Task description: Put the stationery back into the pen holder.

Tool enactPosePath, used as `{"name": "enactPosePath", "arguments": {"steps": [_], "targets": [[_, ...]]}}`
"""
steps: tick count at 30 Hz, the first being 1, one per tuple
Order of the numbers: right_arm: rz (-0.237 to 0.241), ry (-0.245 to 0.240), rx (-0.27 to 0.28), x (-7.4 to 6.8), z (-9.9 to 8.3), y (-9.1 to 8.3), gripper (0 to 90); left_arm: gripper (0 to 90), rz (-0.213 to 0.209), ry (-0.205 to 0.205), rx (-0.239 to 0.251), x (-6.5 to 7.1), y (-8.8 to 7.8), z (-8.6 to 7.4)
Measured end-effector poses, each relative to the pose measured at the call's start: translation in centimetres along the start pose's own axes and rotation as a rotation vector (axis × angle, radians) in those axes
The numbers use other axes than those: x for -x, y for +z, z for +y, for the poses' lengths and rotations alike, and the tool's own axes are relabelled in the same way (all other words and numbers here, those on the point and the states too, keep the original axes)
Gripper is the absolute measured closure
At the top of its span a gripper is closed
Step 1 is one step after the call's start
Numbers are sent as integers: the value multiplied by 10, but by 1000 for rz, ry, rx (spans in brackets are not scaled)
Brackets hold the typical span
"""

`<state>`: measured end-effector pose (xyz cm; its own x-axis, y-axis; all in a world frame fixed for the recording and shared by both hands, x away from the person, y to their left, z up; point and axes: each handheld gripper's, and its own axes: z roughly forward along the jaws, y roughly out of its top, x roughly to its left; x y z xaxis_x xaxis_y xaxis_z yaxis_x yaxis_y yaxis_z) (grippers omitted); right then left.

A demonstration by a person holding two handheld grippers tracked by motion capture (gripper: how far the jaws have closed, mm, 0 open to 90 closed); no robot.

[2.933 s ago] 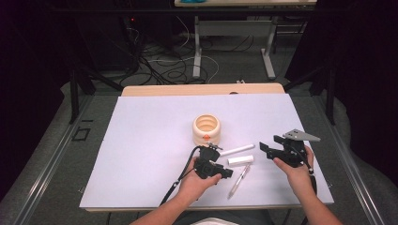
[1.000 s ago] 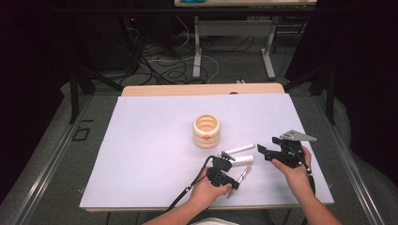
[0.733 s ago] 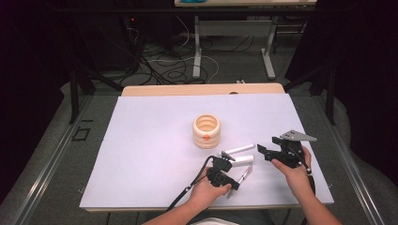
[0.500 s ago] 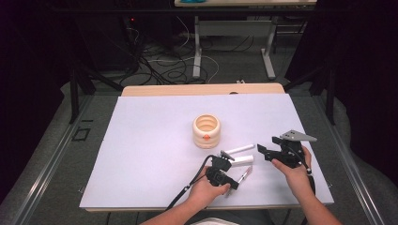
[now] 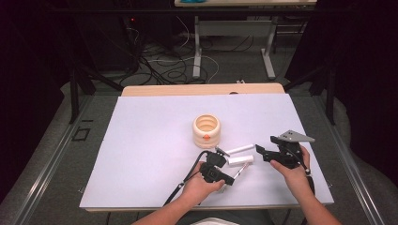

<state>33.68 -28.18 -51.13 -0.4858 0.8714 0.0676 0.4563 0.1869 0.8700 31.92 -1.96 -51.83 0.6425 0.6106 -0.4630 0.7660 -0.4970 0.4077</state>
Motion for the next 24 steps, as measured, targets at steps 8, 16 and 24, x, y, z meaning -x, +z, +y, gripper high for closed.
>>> {"name": "enactPosePath", "arguments": {"steps": [8, 16, 24], "targets": [[-1, -77, 1, -8, 3, 0, 270, 801, 6, 3, 21, -12, -19, -2], [7, -160, -3, -18, 4, 2, 284, 801, 10, -22, 44, -26, -38, -6], [15, -276, 5, -30, 5, 2, 351, 801, -6, -30, 36, -37, -52, -7]]}}
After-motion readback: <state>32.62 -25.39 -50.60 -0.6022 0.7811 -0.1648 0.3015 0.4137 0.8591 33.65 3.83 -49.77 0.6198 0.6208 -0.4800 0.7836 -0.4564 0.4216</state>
